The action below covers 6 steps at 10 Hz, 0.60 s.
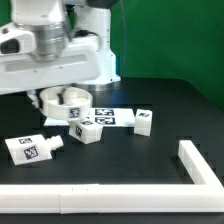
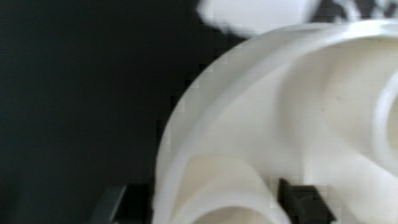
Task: Assemble stool
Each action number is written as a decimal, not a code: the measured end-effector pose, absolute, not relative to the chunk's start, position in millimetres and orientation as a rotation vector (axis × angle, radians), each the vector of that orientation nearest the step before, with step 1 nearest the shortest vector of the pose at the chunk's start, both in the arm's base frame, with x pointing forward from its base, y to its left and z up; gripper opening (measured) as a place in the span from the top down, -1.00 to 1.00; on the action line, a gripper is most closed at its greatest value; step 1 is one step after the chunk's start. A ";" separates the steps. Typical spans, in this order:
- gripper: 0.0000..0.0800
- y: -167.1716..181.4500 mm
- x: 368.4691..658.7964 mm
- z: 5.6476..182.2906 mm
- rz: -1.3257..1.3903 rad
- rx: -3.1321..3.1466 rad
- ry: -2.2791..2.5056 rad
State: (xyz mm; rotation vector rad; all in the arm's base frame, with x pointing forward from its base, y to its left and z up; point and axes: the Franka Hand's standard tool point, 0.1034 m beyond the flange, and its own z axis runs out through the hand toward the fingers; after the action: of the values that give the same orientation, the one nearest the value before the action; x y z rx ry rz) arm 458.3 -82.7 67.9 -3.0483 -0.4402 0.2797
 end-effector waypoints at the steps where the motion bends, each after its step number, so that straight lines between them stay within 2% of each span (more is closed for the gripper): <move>1: 0.22 -76.9 472.2 66.3 0.266 -3.070 -0.386; 6: 0.22 -73.5 473.6 62.0 0.273 -3.078 -0.351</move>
Offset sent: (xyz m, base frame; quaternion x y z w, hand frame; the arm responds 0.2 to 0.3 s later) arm 0.0000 0.0000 0.0000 0.0000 0.0000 0.0000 1.0000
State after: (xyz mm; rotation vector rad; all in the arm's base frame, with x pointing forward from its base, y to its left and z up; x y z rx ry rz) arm 473.6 -73.5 62.0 -3.0785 -0.3510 0.2734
